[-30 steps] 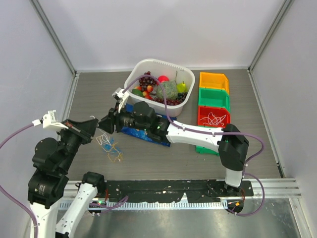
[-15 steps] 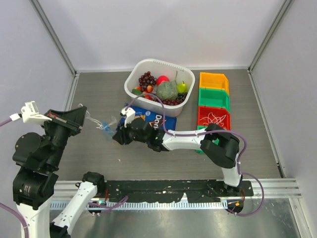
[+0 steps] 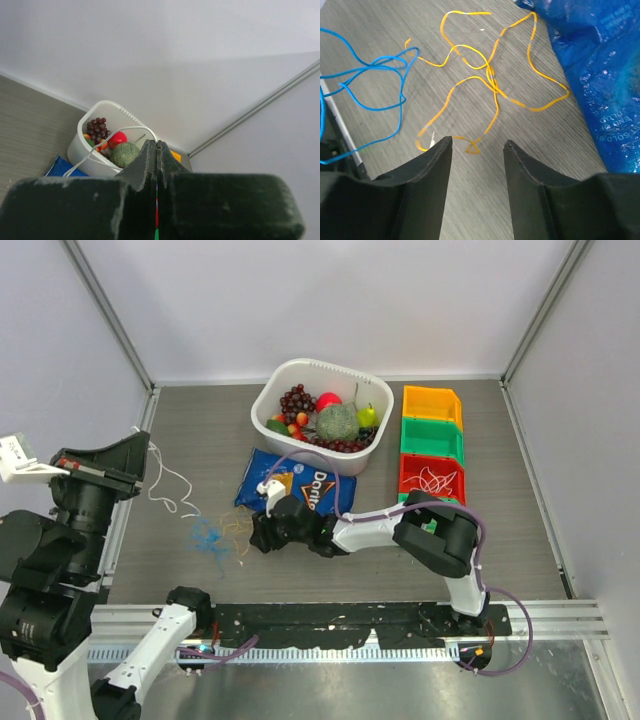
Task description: Untangle the cables
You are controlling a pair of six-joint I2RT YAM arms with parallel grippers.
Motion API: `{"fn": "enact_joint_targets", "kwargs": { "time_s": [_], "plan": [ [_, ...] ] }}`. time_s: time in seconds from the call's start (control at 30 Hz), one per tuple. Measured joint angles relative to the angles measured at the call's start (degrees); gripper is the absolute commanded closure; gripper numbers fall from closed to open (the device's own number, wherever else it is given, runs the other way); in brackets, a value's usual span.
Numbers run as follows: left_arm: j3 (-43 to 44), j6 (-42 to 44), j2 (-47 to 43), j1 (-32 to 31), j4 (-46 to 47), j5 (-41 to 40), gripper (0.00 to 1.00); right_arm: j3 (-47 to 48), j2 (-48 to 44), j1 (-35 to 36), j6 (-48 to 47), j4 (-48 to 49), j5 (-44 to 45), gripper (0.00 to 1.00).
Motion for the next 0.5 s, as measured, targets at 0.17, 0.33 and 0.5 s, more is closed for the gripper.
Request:
{"fn": "enact_joint_targets", "kwargs": {
  "time_s": [0.17, 0.33, 0.5],
  "plan": [
    [2.2, 0.1, 0.0, 0.0, 0.2, 0.1, 1.00, 0.7, -3.7, 0.0, -2.5, -1.3, -4.2, 0.36],
    [2.4, -0.2, 0.0, 0.0, 0.5, 0.6, 1.00, 6.2, -6.2, 0.1, -4.4, 0.7, -10.4, 0.35],
    [2.5, -0.9, 0.5, 0.0, 1.0, 1.7, 1.00, 14.2, -5.5, 1.1, -5.9, 3.0, -14.3, 0.35]
  ]
}}
